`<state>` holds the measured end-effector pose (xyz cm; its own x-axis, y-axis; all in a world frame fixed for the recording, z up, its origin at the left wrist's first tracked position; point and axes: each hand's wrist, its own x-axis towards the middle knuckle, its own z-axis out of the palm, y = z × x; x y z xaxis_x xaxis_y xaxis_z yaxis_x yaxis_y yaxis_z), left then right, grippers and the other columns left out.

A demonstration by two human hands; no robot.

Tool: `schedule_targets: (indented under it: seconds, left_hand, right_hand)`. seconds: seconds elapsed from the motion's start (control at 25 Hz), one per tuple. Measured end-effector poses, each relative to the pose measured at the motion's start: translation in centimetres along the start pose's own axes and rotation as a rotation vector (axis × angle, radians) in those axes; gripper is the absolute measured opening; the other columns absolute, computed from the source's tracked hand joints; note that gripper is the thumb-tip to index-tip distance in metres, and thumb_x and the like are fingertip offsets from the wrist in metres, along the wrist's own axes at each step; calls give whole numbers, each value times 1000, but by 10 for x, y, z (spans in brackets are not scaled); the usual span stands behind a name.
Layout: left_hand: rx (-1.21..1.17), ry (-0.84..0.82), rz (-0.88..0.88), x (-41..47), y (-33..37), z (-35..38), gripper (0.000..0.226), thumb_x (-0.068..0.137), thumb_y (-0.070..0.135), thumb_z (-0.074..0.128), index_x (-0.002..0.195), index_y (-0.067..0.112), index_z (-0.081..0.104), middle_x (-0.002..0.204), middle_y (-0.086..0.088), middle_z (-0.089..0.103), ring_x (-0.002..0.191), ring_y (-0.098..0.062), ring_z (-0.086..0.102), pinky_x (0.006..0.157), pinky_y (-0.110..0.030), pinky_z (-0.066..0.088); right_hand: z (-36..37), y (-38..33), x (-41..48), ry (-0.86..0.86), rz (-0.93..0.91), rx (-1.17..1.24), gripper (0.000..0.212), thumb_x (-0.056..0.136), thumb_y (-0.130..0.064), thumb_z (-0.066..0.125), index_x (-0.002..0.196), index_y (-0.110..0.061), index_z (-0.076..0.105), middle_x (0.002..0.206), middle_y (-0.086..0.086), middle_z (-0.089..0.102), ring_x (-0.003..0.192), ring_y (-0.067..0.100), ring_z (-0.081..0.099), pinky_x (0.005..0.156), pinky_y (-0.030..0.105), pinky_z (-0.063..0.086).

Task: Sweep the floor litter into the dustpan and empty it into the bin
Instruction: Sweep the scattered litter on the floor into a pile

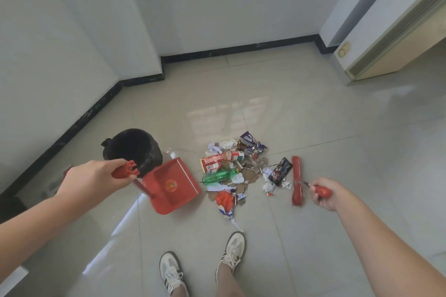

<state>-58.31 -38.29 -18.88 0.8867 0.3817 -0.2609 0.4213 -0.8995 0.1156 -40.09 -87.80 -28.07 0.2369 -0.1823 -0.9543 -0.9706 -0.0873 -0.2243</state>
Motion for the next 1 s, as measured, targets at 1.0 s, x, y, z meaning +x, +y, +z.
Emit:
schedule_targets:
  seconds: [1.0]
  left_hand:
    - [81,-72,401,105,50,61,30,88,54,57,106,32,68,77,6,68,69,-17,57,58,-27,44]
  right_hand:
    - [160,32,-31,-84,-192,-851,43,89,-5,49,130,-14,52,33,2,48,29,17,40,36,17,35]
